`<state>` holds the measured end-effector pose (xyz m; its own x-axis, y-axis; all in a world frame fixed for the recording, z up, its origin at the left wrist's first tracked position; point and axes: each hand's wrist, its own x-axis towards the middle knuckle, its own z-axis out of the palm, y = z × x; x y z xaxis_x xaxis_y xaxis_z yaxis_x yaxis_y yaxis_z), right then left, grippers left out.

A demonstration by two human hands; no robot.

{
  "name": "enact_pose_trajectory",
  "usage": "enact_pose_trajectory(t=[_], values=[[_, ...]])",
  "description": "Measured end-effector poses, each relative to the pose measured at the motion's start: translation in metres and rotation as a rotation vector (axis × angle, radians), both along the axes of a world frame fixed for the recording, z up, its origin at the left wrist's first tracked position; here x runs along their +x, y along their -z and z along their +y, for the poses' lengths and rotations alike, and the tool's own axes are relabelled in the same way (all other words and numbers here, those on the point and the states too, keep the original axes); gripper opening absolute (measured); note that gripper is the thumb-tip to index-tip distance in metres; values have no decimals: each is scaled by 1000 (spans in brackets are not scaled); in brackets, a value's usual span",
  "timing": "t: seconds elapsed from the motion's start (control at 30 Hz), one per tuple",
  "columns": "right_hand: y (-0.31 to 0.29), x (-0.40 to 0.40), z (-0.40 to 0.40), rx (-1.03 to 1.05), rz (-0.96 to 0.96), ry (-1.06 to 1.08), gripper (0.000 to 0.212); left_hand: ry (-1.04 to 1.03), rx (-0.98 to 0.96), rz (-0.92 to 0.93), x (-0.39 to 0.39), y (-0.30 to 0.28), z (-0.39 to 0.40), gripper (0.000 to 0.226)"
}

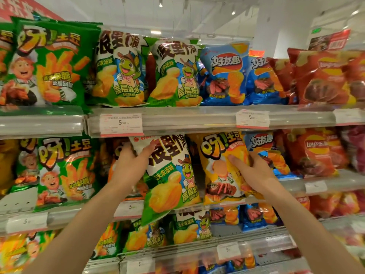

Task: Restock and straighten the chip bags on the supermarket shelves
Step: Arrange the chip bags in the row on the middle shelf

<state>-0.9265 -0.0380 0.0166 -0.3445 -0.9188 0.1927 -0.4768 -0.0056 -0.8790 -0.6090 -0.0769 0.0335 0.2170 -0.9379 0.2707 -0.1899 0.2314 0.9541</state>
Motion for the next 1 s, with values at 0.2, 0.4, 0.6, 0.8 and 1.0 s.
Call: enact_pose_trajectory(t=[0.2, 0.4, 0.6, 0.8, 1.0], values=[[7, -24, 13, -8, -32, 78, 84, 36, -47, -28, -43, -6, -32, 49], [14, -33, 18, -1, -24, 105, 86, 0, -48, -294, -66, -1, -53, 49], [19, -23, 14, -38, -73, 134, 74, -107, -103, -558, -77, 9, -63, 52], [20, -16, 8, -36, -57, 121, 75, -163, -139, -570, -77, 11, -76, 45], [25, -17, 6, -85, -46, 96, 72, -156, -112, -830, -75, 12, -75, 48]])
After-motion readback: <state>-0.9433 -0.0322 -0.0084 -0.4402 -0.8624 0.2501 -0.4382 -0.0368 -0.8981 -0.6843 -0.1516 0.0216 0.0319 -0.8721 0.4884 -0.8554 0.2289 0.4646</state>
